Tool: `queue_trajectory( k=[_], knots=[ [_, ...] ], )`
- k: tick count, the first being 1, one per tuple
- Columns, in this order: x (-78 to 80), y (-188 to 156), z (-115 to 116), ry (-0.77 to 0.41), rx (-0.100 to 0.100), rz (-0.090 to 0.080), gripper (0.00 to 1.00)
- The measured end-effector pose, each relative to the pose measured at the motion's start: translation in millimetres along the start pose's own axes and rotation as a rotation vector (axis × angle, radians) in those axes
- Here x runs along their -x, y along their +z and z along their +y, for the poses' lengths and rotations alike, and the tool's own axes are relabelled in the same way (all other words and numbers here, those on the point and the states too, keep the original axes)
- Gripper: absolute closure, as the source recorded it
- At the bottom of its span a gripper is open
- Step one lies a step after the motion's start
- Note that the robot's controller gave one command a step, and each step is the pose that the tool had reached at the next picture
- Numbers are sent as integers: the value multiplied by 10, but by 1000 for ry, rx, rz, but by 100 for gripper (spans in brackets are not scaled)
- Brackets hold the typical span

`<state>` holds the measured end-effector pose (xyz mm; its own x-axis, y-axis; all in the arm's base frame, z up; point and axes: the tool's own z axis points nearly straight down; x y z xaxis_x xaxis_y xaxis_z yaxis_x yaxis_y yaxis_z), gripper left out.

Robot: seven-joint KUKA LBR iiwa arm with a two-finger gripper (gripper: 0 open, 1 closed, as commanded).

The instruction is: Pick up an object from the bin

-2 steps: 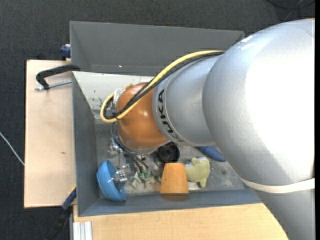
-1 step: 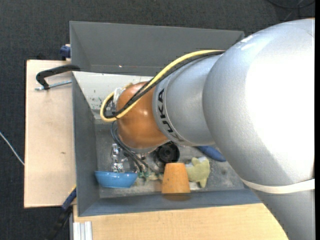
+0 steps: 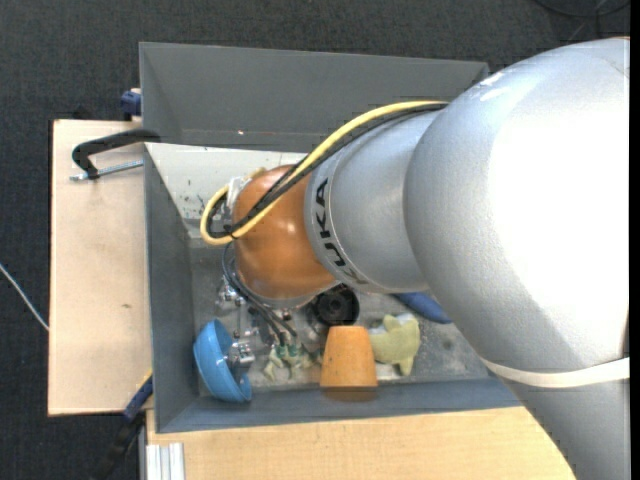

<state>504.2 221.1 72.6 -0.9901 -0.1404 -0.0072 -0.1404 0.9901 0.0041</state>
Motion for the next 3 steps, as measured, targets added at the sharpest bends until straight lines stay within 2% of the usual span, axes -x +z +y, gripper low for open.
queue_trajectory(
  k=[1,2,3],
  knots=[
    [9,-14,4,0,1,-3,100],
    [0,0,0,0,0,0,0],
    [14,-15,2,0,1,-5,100]
  ],
)
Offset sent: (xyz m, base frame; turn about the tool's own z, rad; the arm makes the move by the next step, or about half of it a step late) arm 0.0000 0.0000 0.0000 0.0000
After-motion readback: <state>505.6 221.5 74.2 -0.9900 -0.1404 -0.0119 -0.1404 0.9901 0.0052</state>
